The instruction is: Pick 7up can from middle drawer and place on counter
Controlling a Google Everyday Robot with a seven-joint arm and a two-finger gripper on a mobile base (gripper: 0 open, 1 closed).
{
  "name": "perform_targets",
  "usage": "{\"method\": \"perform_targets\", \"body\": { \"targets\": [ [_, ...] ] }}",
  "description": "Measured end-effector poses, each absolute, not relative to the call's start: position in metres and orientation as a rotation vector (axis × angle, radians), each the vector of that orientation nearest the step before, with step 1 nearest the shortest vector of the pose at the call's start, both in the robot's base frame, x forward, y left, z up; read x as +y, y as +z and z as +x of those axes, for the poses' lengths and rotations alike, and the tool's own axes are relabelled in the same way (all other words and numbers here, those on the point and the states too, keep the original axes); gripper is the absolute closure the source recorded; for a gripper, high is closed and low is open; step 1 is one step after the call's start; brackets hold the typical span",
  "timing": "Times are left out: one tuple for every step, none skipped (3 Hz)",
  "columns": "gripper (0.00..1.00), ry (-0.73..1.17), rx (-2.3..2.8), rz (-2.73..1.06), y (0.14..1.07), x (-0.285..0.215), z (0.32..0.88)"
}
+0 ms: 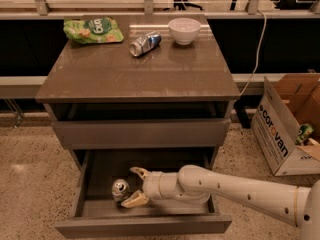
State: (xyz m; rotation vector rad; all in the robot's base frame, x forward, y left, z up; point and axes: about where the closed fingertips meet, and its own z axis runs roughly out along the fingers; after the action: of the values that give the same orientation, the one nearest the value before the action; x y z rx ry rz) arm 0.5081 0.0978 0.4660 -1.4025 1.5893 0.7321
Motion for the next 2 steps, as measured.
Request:
{"method": "perform_targets", "body": {
  "targets": [
    [0.29,0.776,1.599,-1.363,0.4503,0.1154,0.5194],
    [0.29,0.805,1.606,-1.344,0.4423,0.125,0.5225]
  ]
}}
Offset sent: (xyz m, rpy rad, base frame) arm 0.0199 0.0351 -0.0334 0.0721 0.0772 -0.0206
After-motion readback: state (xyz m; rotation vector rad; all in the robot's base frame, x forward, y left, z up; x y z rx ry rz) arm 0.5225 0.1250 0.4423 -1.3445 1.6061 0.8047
